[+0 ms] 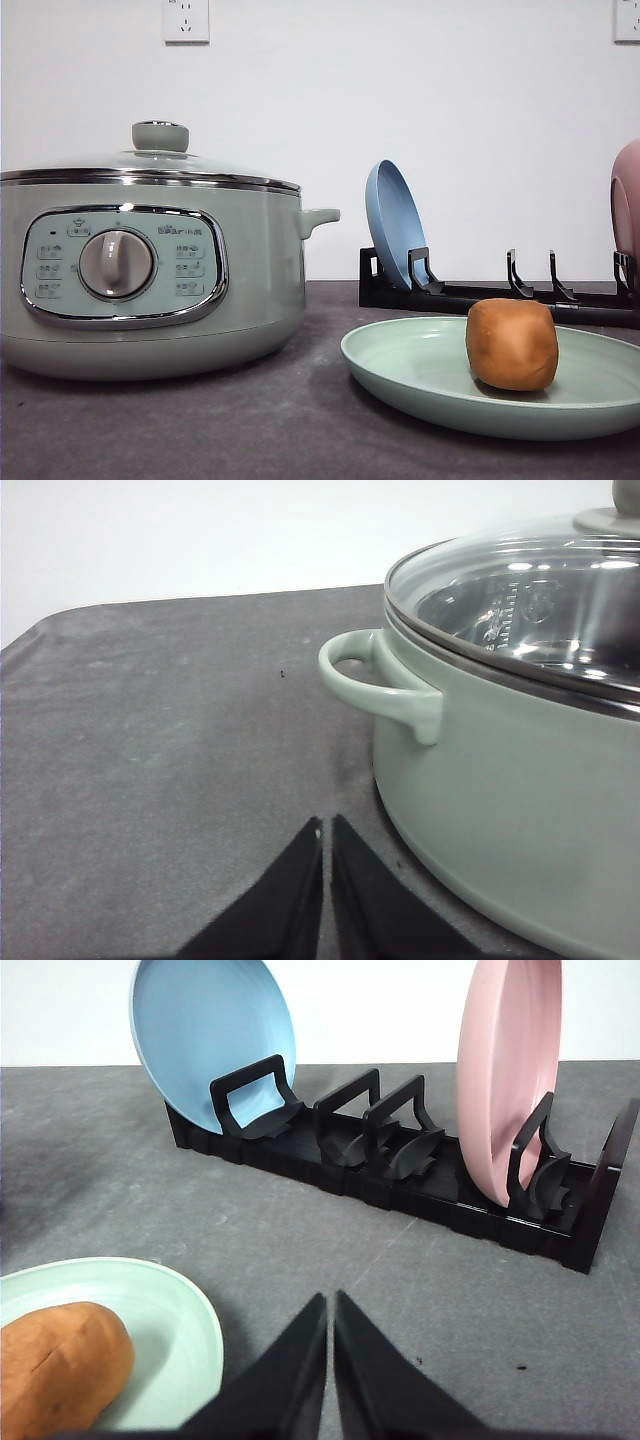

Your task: Transfer potato from steamer to green plate

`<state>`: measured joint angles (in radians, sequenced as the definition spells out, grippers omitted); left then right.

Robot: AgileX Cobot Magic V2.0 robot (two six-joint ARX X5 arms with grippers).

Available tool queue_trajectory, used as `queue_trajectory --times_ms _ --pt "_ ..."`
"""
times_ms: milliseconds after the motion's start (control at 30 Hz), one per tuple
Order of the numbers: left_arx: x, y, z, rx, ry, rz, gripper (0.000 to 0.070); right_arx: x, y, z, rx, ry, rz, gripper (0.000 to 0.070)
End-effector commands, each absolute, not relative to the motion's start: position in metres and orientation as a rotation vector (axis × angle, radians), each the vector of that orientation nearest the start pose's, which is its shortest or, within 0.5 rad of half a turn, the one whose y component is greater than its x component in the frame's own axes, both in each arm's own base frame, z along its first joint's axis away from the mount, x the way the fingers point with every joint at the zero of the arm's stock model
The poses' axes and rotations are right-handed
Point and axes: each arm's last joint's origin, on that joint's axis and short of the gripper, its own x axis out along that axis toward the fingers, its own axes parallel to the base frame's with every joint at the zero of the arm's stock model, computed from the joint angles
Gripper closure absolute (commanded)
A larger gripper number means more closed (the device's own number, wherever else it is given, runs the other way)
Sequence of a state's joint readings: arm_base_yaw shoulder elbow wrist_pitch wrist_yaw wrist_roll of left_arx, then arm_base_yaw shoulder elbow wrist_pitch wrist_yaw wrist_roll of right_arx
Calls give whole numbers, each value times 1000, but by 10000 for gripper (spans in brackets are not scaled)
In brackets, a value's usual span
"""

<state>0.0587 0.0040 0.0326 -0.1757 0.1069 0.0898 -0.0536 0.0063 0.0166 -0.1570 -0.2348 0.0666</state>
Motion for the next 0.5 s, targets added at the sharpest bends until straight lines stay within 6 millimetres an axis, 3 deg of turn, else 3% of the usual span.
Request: queue_trajectory --times_ms 0,467 --pt "96 3 150 70 172 -53 691 96 2 152 85 154 175 700" --pt "96 3 150 70 172 -53 691 96 2 152 85 154 175 700"
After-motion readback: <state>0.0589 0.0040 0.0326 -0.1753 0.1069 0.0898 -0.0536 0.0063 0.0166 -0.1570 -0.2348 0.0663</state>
